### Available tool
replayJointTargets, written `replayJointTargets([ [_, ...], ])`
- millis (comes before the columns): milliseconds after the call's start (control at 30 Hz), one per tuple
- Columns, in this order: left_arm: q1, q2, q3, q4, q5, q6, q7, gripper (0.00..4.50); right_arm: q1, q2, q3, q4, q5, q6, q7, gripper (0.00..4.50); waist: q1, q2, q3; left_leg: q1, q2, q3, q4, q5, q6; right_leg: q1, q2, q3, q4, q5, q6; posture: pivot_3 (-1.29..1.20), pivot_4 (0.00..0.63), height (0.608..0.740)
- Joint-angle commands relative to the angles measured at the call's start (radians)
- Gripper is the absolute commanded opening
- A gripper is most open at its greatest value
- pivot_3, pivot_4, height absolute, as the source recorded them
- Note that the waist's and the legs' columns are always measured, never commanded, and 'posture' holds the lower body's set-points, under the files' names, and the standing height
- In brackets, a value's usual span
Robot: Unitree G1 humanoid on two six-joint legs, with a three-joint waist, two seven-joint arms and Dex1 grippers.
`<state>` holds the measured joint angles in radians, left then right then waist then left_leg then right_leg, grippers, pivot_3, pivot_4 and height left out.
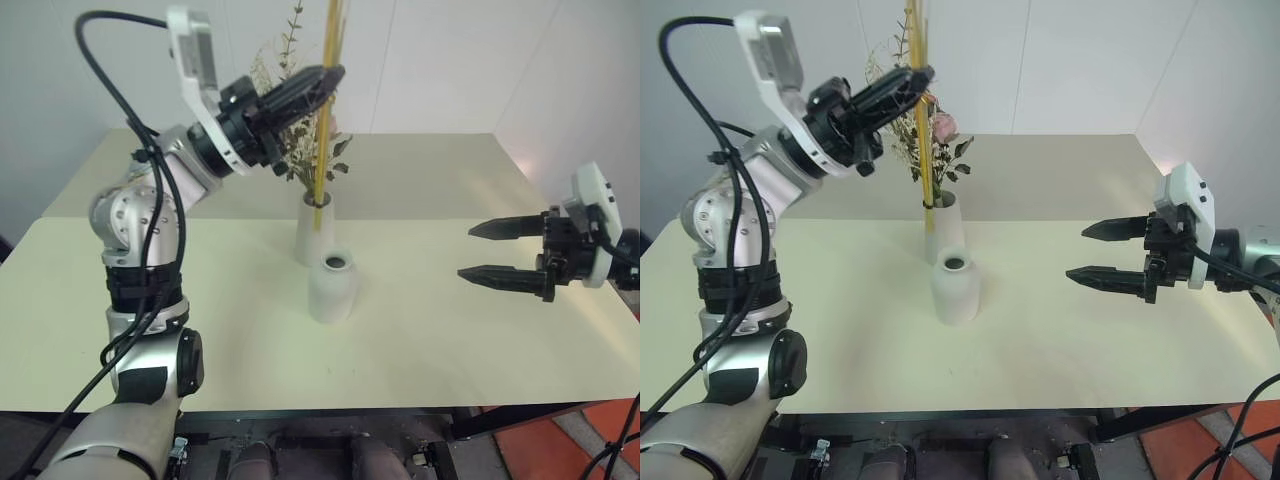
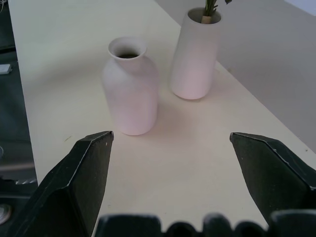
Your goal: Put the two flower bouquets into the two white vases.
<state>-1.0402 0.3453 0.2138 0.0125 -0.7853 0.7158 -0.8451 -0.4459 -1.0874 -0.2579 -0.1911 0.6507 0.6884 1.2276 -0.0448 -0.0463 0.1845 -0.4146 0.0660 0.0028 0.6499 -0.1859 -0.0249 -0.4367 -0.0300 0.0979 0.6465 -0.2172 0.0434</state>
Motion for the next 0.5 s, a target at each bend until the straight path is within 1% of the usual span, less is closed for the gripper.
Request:
replayJointTargets([
  [33,0.015,-0.024,-0.031,0.012,0.013,-0.048,-0.013,0.01,0.006,-0.019,-0.057,-0.039,0.026,0.009,-0.014,4.50,0.000,0.000,0.000,0.000,0.000,0.000,0.000,0.000,0.000,0.000,0.000,0.000,0.000,0.000,0.000,0.00,0.150,0.740],
  [233,0.046,-0.057,-0.080,0.018,0.041,-0.089,-0.025,0.01,0.031,-0.016,-0.072,-0.058,0.033,0.011,-0.025,4.50,0.001,0.000,0.000,0.000,0.000,0.000,0.000,0.000,0.000,0.000,0.000,0.000,0.000,0.000,0.000,0.00,0.150,0.740],
  [500,0.085,-0.075,-0.144,0.025,0.092,-0.129,-0.040,0.01,0.059,-0.014,-0.091,-0.085,0.051,0.019,-0.040,4.50,0.001,0.000,0.000,0.000,0.000,0.000,0.000,0.000,0.000,0.000,0.000,0.000,0.000,0.000,0.000,0.00,0.150,0.740],
])
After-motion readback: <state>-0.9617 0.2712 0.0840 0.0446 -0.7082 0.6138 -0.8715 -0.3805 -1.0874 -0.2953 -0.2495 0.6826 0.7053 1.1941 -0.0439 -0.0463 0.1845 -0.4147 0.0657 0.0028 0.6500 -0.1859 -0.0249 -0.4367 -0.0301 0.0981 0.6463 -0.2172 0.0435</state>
